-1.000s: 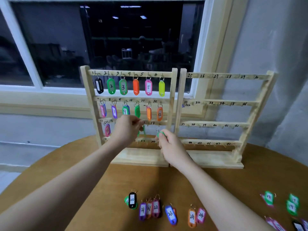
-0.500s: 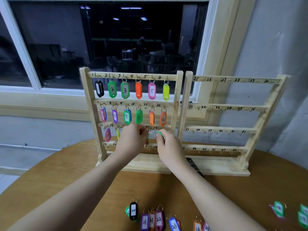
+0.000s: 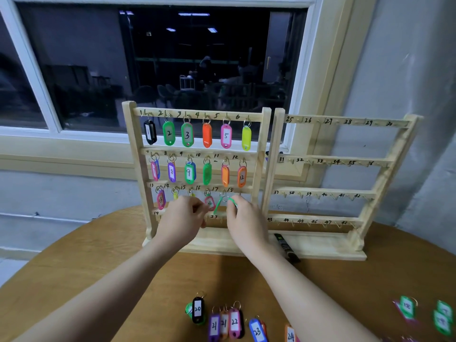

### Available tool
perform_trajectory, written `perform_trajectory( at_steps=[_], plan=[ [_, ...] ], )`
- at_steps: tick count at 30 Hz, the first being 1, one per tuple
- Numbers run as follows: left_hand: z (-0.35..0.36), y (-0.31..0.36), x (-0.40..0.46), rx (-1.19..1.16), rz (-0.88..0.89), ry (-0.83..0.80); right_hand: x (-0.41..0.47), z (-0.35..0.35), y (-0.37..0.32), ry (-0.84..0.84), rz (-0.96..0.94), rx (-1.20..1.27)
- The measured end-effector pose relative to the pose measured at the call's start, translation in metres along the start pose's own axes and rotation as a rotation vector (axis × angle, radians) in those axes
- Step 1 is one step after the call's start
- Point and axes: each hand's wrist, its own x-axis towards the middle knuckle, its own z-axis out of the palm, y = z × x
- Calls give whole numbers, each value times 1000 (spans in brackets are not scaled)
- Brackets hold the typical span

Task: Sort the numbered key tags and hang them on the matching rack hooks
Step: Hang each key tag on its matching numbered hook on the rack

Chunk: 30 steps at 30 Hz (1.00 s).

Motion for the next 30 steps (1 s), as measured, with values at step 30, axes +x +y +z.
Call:
perform_trajectory(
  at_steps=[30],
  plan=[
    [46,36,-33,-111,13,-188,-51,-51,77,-186,167,-25]
  ],
)
